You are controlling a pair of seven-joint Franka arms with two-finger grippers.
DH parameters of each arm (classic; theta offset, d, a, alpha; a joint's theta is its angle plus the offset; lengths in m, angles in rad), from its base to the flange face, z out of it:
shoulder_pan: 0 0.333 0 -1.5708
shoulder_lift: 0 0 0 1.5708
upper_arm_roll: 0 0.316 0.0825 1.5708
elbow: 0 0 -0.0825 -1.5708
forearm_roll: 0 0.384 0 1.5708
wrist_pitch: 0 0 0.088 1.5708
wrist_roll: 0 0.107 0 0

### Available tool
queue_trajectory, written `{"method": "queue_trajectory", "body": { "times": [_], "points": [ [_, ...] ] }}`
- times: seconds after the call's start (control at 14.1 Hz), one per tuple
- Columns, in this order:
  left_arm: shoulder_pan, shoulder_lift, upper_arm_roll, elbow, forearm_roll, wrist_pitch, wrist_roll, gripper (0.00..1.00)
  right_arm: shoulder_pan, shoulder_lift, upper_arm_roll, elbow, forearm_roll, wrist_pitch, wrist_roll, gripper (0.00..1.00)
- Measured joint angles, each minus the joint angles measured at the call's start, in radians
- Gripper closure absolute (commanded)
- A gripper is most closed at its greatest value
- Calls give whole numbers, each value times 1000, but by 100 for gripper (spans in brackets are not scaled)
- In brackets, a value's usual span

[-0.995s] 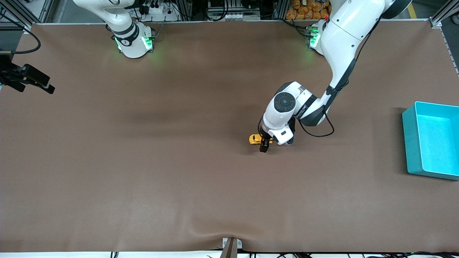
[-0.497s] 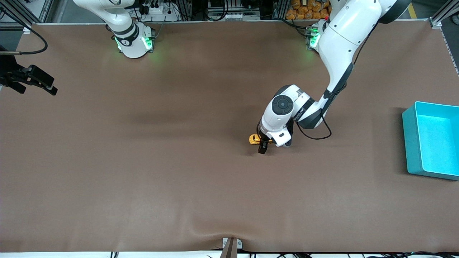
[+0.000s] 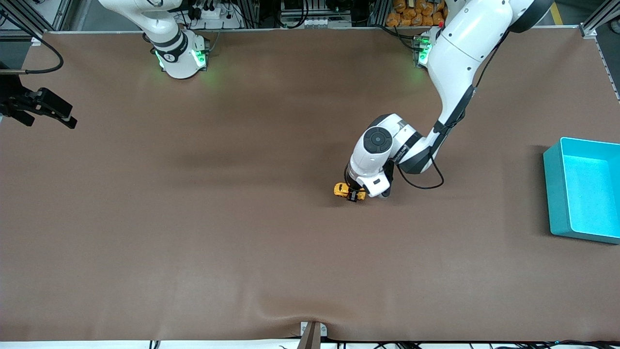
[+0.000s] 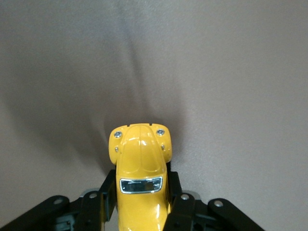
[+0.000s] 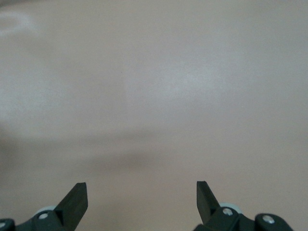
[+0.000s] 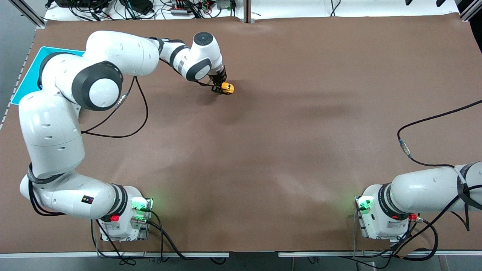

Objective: Wind and store yellow beetle car
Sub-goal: 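Close the left gripper on the yellow car, then lift the car and carry it to the teal box with the left gripper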

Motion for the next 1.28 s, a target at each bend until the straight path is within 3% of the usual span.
{"method": "queue_trajectory", "body": {
  "times": [0.28, 0.78, 1.28],
  "points": [
    [19, -26, 6, 30, 47, -47, 30, 100, -5, 0, -1, 0, 0, 0, 0, 0],
    [167, -199, 2, 54, 44, -227, 220, 100, -6, 0, 2, 2, -6, -17, -1, 0],
    [329, -294, -3, 93, -105, -411, 617, 100, -14, 9, 1, 2, -14, -16, -1, 0]
  ]
}}
